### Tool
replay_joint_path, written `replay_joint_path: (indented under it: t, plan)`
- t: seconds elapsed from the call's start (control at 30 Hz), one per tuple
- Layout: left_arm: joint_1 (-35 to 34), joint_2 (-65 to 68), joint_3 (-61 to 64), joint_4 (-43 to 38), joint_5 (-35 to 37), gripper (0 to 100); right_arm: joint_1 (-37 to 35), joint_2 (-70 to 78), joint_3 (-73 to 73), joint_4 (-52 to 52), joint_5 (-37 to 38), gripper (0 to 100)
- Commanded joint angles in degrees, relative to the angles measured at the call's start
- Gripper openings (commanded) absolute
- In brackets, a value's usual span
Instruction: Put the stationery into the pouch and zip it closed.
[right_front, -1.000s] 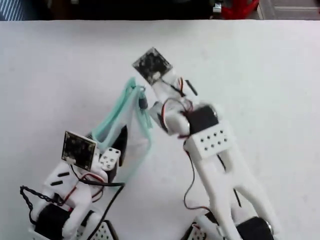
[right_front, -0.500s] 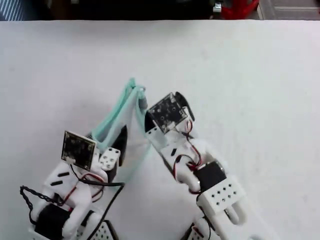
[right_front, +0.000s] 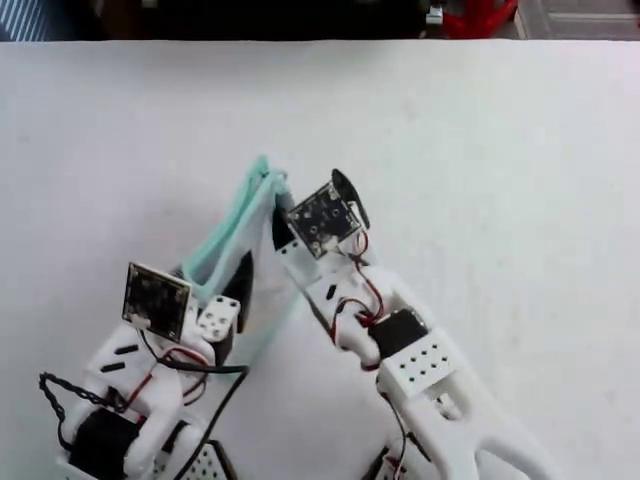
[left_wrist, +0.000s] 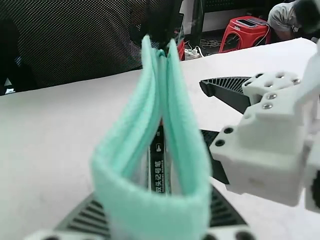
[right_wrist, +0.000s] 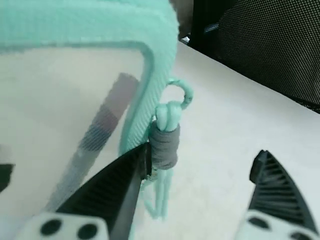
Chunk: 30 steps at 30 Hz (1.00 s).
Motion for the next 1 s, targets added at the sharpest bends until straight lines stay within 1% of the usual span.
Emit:
replay_joint_path:
  t: [0.0,0.17,0.4,0.5,0.7,0.83,0.97]
  plan:
    - [-0.4,-0.7,-3.5,0.0,0.4,7,-0.5,1.2,-1.1,-1.9,-0.2,31.6]
    - [-0.4,-0.7,-3.5,-0.2,0.4,7,-1.0,4.9,-5.0,-2.0,-0.1,31.5]
    - [-0.4,-0.7,-3.5,0.0,0.4,7,-0.5,14.8,-11.7,-2.0,-0.4,31.5]
    - [-0.4,-0.7,-3.5,0.1,0.4,7,-0.5,15.7,-13.5,-2.0,-0.5,31.5]
    - [-0.4,-0.7,-3.5,0.0,0.5,7,-2.2,16.9,-13.6,-5.6,-0.3,31.5]
    - [-0.4,-0.7,-3.5,0.0,0.5,7,-2.4,19.5,-12.6,-6.0,0.1,31.5]
    - [-0.4,-0.7,-3.5,-0.3,0.5,7,-2.6,23.9,-13.2,-8.9,5.3,31.5]
